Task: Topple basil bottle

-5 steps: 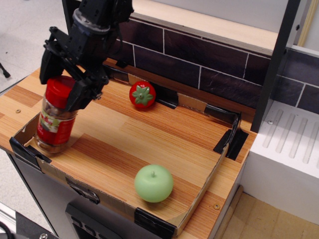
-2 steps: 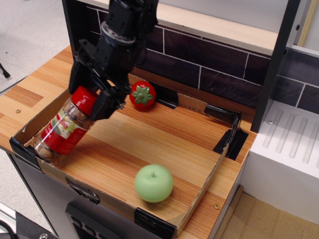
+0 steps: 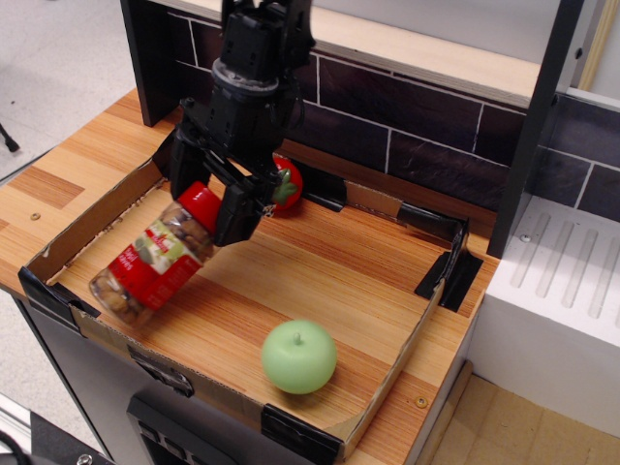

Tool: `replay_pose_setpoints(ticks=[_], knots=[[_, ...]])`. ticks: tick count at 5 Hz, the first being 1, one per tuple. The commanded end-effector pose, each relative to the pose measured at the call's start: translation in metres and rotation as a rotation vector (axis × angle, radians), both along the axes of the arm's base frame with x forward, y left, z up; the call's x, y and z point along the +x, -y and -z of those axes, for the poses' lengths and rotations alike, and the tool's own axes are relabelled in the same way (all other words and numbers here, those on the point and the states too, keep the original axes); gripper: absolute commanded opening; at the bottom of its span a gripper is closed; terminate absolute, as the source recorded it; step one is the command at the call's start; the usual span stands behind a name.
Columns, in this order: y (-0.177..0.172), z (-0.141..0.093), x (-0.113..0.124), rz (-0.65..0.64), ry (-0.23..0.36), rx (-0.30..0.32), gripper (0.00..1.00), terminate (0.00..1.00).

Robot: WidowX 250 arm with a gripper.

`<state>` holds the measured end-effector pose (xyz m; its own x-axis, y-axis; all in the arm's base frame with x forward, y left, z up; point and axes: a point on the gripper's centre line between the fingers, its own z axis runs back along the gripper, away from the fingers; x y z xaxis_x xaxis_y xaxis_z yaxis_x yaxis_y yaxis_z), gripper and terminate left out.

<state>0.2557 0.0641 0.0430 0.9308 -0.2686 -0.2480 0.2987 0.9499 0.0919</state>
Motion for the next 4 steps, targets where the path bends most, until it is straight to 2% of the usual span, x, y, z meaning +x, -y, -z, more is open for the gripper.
replay_pose_setpoints(ticks=[1, 2, 3, 4], knots=[[-0.001, -0.007, 0.008, -0.088, 0.161, -0.094, 0.0, 0.0], [-0.003, -0.008, 0.01, -0.145, 0.208, -0.096, 1.0, 0.0], [-0.007, -0.014, 0.015, -0.276, 0.278, -0.101, 1.0, 0.0], [-0.009, -0.03, 0.016, -0.32, 0.3, -0.121, 1.0, 0.0]])
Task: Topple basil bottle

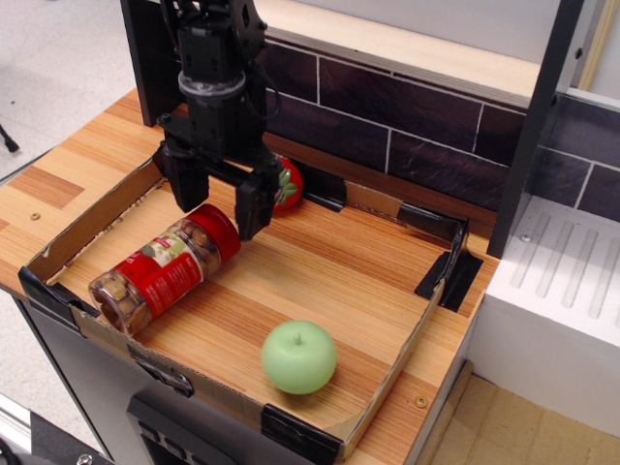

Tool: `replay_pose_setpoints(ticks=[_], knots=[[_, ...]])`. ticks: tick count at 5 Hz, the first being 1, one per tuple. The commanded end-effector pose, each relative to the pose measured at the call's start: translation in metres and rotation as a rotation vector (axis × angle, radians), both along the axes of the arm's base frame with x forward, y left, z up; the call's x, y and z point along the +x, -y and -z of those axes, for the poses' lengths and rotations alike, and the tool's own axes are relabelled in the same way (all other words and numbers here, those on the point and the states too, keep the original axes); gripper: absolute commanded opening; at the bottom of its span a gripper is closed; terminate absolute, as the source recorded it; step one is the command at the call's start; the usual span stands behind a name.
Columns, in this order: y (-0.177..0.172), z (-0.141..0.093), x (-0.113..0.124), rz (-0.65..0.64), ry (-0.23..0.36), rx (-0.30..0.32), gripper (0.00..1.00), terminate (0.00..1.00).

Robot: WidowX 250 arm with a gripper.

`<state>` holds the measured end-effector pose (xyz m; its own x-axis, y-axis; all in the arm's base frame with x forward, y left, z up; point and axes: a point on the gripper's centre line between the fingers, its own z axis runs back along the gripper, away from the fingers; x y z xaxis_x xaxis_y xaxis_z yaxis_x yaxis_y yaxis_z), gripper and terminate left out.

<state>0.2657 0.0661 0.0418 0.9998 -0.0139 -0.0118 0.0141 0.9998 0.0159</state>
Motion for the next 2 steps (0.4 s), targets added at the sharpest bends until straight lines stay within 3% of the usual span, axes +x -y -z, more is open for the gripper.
replay_pose_setpoints(ticks=[1, 2], knots=[[-0.011, -0.059, 0.008, -0.152, 0.14, -0.022, 1.0, 0.0], [-0.019, -0.089, 0.011, -0.235, 0.201, -0.009, 1.0, 0.0]])
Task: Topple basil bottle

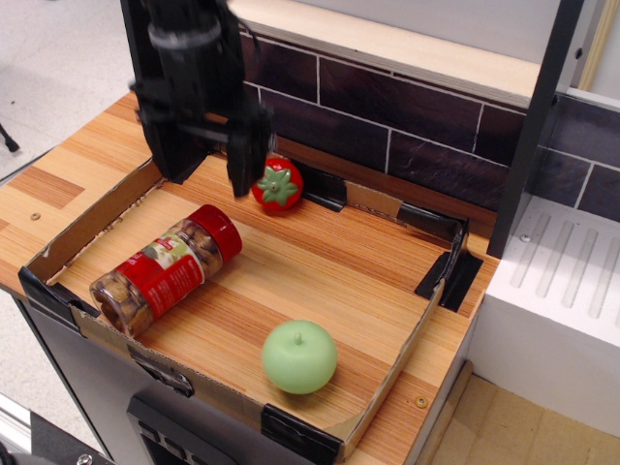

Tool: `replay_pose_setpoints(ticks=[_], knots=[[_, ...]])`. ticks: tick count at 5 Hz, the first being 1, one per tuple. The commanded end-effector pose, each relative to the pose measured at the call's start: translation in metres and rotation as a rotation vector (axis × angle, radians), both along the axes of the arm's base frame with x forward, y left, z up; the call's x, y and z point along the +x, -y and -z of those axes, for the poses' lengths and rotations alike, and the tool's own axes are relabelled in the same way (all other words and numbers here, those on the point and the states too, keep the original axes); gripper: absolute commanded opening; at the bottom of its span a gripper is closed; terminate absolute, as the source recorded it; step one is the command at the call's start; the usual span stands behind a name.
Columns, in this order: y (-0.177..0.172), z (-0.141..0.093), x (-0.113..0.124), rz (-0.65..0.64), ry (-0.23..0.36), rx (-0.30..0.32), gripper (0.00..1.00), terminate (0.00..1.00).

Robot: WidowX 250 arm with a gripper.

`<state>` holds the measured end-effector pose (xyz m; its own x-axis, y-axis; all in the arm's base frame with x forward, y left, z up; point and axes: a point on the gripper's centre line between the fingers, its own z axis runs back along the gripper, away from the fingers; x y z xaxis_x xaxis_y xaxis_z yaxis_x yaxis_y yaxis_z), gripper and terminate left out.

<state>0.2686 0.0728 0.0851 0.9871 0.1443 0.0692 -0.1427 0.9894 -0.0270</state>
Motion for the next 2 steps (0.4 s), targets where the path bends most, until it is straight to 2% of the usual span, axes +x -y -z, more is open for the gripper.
replay_pose_setpoints(ticks=[1, 2], knots=[[-0.0122, -0.0457, 0.0081, -0.081, 0.113, 0.034, 1.0, 0.0], [-0.0122, -0.0457, 0.0081, -0.081, 0.113, 0.034, 1.0, 1.0]])
